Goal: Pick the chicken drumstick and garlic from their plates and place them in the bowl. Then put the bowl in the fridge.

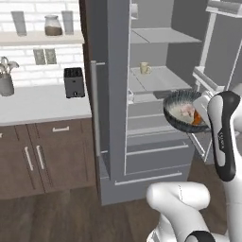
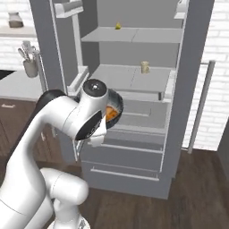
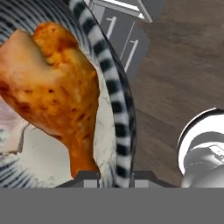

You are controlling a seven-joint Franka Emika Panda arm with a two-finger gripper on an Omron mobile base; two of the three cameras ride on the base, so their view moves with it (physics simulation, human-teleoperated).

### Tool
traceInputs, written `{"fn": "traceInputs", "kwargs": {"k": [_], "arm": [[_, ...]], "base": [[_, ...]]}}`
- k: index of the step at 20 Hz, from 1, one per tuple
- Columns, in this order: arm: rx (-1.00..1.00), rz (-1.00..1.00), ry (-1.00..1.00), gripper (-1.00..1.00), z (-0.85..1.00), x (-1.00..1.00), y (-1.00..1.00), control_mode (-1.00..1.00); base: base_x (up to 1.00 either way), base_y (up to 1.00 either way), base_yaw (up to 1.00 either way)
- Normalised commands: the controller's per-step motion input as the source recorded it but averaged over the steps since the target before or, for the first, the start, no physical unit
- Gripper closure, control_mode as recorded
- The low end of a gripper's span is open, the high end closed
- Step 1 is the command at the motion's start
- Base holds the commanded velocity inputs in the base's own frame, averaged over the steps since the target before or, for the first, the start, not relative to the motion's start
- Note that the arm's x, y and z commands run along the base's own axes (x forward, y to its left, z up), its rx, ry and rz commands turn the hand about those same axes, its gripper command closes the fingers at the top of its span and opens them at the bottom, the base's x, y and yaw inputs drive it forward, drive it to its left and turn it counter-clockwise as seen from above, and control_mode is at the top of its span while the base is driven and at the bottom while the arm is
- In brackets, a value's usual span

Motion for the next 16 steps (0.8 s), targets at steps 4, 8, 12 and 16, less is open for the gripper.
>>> {"fn": "traceInputs", "kwargs": {"k": [4,8,12,16], "arm": [[0.0,0.0,0.0,1.0,0.0,0.0,0.0,1.0],[0.0,0.0,0.0,1.0,0.0,0.0,0.0,1.0],[0.0,0.0,0.0,1.0,0.0,0.0,0.0,1.0],[0.0,0.0,0.0,1.0,0.0,0.0,0.0,1.0]], "base": [[0.67,-0.13,0.0],[0.39,-0.2,0.0],[0.69,-0.39,0.06],[0.76,-0.32,0.13]]}}
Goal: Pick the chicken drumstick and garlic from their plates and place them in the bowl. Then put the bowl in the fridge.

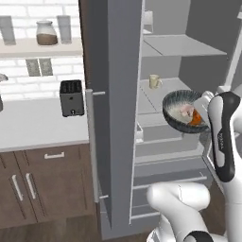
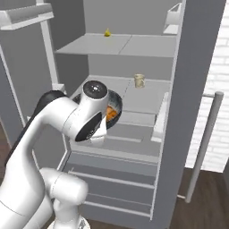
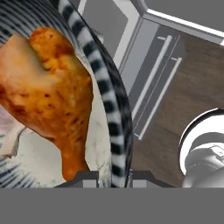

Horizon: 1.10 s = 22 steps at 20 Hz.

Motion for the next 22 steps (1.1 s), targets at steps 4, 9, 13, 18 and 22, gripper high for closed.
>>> {"fn": "traceInputs", "kwargs": {"k": [4,9,13,18,22], "arm": [[0.0,0.0,0.0,1.0,0.0,0.0,0.0,1.0],[0.0,0.0,0.0,1.0,0.0,0.0,0.0,1.0],[0.02,0.12,0.08,1.0,-0.14,0.88,-0.11,-1.0],[0.0,0.11,0.03,1.0,-0.54,1.0,-0.07,-1.0],[0.0,0.05,0.0,1.0,-0.5,1.0,-0.07,-1.0]], "base": [[0.86,-0.04,0.17],[0.76,-0.24,0.21],[0.0,0.0,0.0],[0.0,0.0,0.0],[0.0,0.0,0.0]]}}
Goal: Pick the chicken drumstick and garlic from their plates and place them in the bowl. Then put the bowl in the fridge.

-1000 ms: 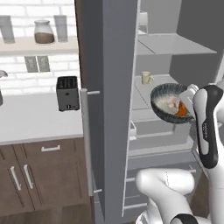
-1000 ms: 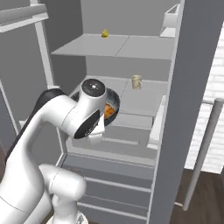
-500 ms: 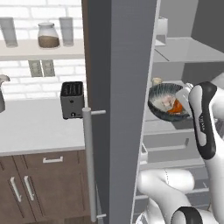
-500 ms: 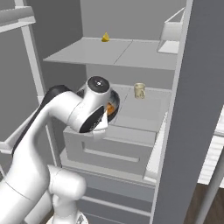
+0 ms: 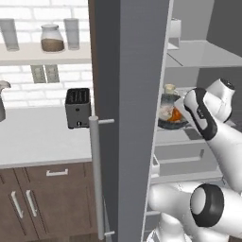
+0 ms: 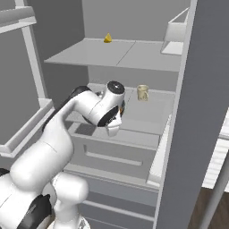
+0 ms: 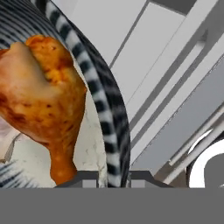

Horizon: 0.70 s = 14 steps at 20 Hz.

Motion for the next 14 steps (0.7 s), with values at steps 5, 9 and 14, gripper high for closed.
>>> {"fn": "traceInputs", "kwargs": {"k": [5,9,14], "arm": [[0.06,0.06,0.0,1.0,-0.21,0.85,-0.31,-1.0],[0.1,0.03,0.03,1.0,0.0,0.56,-0.32,-1.0],[0.01,0.0,0.05,1.0,-0.16,0.59,-0.06,-1.0]], "base": [[0.0,0.0,0.0],[0.0,0.0,0.0],[0.0,0.0,0.0]]}}
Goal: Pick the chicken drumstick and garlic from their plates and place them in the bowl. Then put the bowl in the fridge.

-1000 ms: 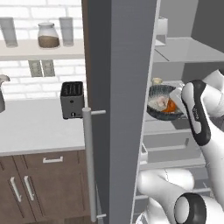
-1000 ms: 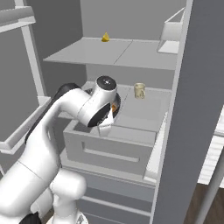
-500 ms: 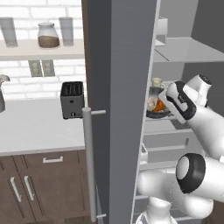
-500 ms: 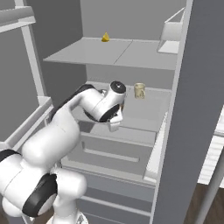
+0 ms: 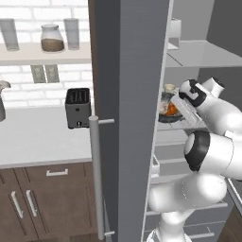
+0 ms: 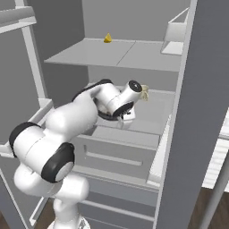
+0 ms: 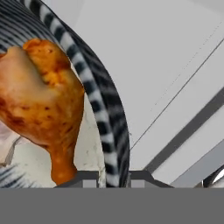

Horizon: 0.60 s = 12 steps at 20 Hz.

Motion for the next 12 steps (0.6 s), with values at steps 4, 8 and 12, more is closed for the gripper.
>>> {"fn": "traceInputs", "kwargs": {"k": [4,8,12], "arm": [[0.0,0.0,0.0,1.0,-0.41,0.4,-0.11,-1.0],[0.0,0.0,0.0,1.0,-0.48,0.25,-0.01,-1.0],[0.0,0.0,0.01,1.0,-0.2,0.52,0.0,-1.0]], "base": [[0.0,0.0,0.0],[0.0,0.0,0.0],[0.0,0.0,0.0]]}}
